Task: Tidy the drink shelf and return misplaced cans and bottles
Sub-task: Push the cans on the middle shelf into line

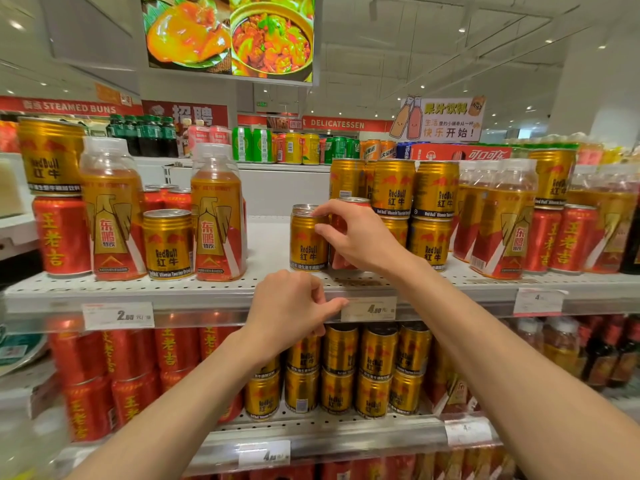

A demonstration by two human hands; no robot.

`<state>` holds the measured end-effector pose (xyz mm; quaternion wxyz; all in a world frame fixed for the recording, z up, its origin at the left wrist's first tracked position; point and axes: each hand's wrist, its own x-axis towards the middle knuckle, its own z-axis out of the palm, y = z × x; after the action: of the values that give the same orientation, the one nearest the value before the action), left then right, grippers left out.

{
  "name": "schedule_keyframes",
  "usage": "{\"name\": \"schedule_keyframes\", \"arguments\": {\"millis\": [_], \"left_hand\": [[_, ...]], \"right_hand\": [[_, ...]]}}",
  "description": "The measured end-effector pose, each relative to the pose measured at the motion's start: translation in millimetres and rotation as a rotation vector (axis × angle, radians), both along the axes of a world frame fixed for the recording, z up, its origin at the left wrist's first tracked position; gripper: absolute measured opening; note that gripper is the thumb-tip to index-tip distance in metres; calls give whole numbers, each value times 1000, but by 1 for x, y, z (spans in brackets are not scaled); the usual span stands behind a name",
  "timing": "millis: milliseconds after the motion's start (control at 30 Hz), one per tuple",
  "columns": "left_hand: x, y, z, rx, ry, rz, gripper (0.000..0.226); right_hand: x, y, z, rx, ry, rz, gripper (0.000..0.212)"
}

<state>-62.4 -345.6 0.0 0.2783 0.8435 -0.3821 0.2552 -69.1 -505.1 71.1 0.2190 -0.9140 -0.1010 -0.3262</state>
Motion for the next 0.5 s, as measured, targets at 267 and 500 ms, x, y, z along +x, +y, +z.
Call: {"name": "schedule_keyframes", "arguments": {"millis": [267,500], "left_hand": [[0,0,0,-1,14,-9,49],[-2,1,2,7,37,-19,49]], "right_hand": [[3,5,-2,40,-25,-6,29],[-6,-2,0,27,-22,25,33]]}}
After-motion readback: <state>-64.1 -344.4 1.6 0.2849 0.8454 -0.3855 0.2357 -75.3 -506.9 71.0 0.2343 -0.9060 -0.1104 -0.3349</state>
